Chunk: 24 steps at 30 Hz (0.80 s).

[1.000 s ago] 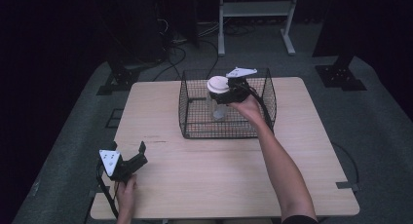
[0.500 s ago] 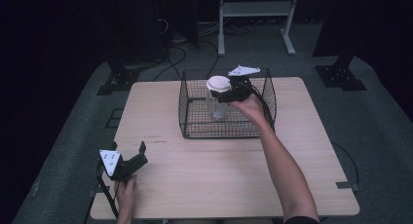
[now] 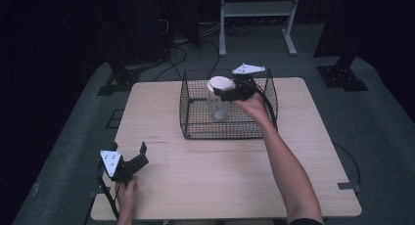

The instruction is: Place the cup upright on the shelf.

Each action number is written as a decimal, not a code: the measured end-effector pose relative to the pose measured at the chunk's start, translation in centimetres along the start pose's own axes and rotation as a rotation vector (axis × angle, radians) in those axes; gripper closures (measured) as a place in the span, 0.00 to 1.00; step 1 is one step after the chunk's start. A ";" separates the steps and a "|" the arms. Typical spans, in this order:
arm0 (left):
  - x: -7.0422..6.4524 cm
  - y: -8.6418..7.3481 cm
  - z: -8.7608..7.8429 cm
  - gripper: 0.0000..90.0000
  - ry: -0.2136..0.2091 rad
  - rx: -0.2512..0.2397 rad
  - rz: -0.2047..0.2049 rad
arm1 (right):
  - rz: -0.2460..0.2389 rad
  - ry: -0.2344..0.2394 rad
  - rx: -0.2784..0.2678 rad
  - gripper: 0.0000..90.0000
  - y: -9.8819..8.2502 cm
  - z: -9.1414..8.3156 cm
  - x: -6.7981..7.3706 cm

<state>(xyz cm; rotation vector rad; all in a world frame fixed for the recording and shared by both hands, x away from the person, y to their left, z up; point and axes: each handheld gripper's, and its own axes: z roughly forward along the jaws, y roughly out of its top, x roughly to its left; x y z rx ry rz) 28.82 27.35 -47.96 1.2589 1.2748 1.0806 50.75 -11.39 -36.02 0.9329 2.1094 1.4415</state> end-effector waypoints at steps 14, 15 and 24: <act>0.0 0.0 0.0 0.00 0.001 0.002 0.003 | 0.007 -0.003 -0.061 0.00 1.1 -2.3 0.2; 0.0 0.0 0.0 0.00 0.000 0.002 0.003 | 0.012 0.006 -0.069 0.00 1.2 -2.6 0.2; -0.1 0.0 0.0 0.00 0.003 0.003 0.007 | 0.000 0.019 -0.087 0.00 1.7 -5.2 0.8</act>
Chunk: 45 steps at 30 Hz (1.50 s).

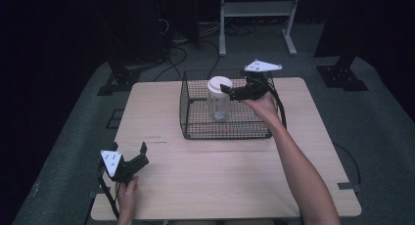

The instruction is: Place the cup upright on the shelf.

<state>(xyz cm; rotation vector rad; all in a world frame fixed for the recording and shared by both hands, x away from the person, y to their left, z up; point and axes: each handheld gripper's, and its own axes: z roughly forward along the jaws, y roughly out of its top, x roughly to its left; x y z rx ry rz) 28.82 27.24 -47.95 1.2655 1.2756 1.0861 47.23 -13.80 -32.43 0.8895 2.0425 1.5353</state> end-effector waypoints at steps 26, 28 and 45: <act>-0.1 0.0 0.0 0.00 0.002 0.001 0.007 | -0.028 0.057 -0.012 0.00 -0.4 -7.1 1.7; -0.1 0.0 0.0 0.00 0.003 0.001 0.008 | -0.034 0.055 -0.015 0.00 -0.4 -7.3 1.8; -0.1 0.0 0.0 0.00 0.005 0.002 0.013 | -0.021 0.063 -0.014 0.00 -2.5 -10.4 2.5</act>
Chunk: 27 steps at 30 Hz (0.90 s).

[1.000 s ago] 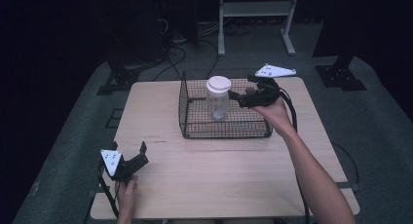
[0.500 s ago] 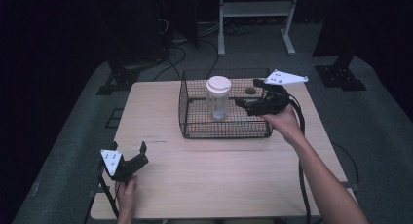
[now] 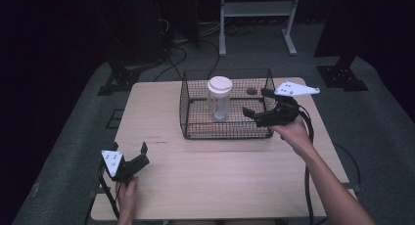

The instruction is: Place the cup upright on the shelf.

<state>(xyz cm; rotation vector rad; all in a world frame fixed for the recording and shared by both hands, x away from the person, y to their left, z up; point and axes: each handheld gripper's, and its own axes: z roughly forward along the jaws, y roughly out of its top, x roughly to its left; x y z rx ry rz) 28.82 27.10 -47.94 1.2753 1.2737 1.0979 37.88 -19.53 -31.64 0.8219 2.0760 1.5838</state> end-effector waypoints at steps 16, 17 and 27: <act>-0.1 0.0 0.0 0.00 0.001 0.000 0.006 | 0.021 -0.003 0.005 0.00 -2.2 -2.4 0.0; -0.1 0.0 0.0 0.00 0.002 0.000 0.006 | 0.021 -0.005 0.004 0.00 -2.3 -2.5 0.0; -0.1 0.0 0.0 0.00 0.002 0.001 0.007 | 0.031 -0.008 0.002 0.00 -3.4 -3.8 0.2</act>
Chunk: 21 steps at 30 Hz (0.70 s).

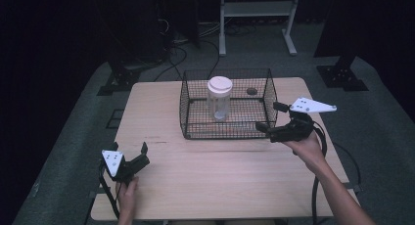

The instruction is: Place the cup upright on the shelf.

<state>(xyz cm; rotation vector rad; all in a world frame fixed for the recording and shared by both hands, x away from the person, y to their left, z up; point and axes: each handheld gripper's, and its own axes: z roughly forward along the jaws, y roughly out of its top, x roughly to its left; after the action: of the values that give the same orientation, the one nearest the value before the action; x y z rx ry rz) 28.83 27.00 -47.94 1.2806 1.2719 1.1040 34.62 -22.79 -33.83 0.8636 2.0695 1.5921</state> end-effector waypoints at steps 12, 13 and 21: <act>0.0 0.0 0.0 0.00 0.001 0.001 0.002 | 0.021 -0.016 0.001 0.00 -1.4 -1.5 -0.3; 0.0 0.0 0.0 0.00 0.001 0.001 0.002 | 0.020 -0.018 0.002 0.00 -1.6 -1.6 -0.3; 0.0 0.0 0.0 0.00 0.002 0.002 0.002 | 0.032 -0.013 0.013 0.00 -2.6 -1.8 -0.1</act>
<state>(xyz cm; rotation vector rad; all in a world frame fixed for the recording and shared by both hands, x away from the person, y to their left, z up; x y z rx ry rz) 28.82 27.00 -47.93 1.2828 1.2736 1.1067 32.91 -24.63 -35.86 0.9136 2.0695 1.5872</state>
